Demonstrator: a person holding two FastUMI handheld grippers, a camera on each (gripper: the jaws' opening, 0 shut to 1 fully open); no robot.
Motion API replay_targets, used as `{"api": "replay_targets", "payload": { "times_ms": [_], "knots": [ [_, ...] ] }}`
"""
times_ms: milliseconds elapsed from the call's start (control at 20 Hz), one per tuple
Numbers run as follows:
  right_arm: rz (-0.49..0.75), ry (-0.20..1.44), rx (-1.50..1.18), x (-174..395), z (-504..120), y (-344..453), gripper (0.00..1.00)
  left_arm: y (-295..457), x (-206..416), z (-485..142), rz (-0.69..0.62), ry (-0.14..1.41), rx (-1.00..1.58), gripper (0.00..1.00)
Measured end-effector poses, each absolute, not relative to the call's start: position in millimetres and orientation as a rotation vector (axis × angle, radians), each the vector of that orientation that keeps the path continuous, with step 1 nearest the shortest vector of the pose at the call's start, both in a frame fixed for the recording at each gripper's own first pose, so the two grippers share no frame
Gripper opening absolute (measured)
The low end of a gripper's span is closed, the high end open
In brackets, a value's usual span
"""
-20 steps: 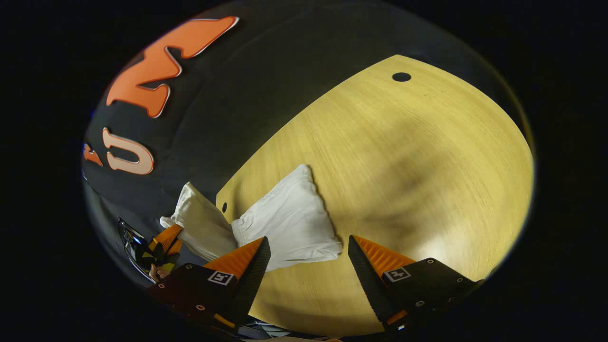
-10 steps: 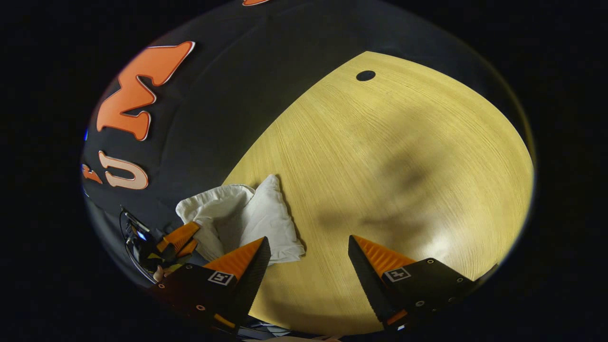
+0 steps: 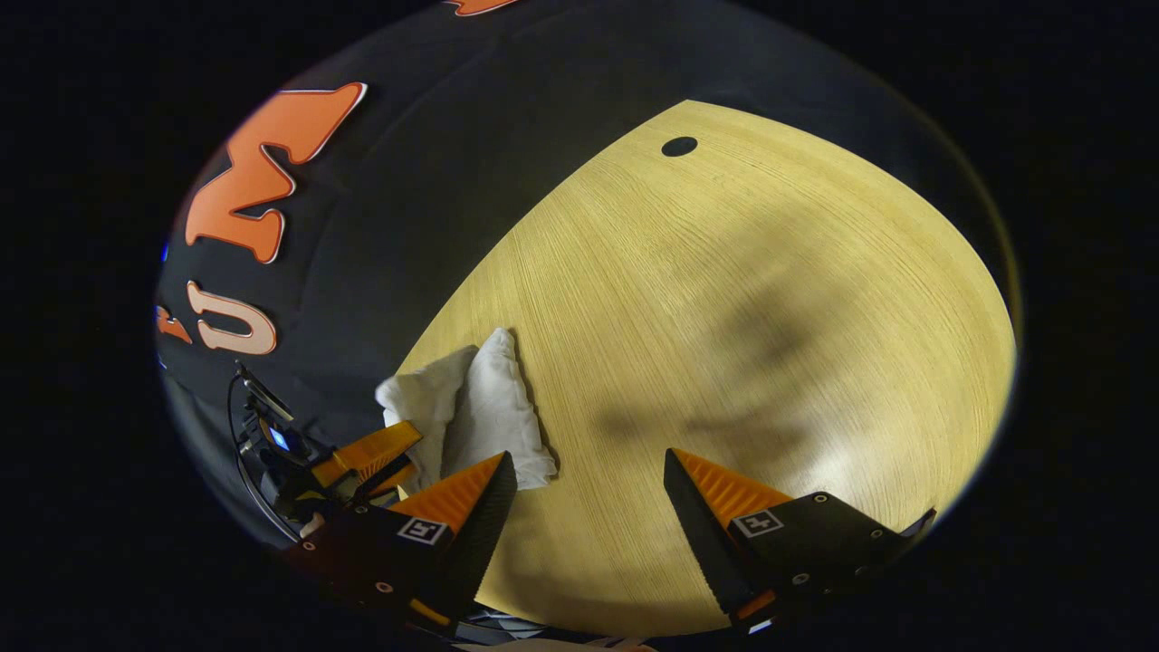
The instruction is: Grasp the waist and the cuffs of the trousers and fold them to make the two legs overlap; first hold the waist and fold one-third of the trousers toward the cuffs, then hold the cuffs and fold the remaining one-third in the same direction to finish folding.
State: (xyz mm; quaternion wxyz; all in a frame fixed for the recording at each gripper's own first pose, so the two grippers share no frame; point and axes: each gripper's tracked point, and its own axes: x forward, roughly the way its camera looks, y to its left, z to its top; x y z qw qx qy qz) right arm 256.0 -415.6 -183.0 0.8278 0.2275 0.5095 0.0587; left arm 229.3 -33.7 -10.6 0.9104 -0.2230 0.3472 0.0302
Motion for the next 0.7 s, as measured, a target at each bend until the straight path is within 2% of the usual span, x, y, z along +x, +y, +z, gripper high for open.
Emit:
{"api": "replay_targets", "payload": {
  "times_ms": [100,400,450,500,700],
  "knots": [
    [0.13,1.063,0.45,254,-177,-414,0.98,-16,220,6,0.086,0.71,-0.421,1.0],
    [0.151,0.89,0.25,259,-123,-396,0.98,43,173,69,0.194,0.541,-0.233,0.99],
    [0.162,0.844,0.202,260,-109,-391,0.98,52,165,86,0.215,0.505,-0.201,0.96],
    [0.18,0.793,0.158,261,-94,-383,0.98,60,160,104,0.234,0.467,-0.169,0.99],
    [0.253,0.536,0.054,253,-24,-341,0.98,72,155,148,0.297,0.335,-0.051,0.99]
  ]
}}
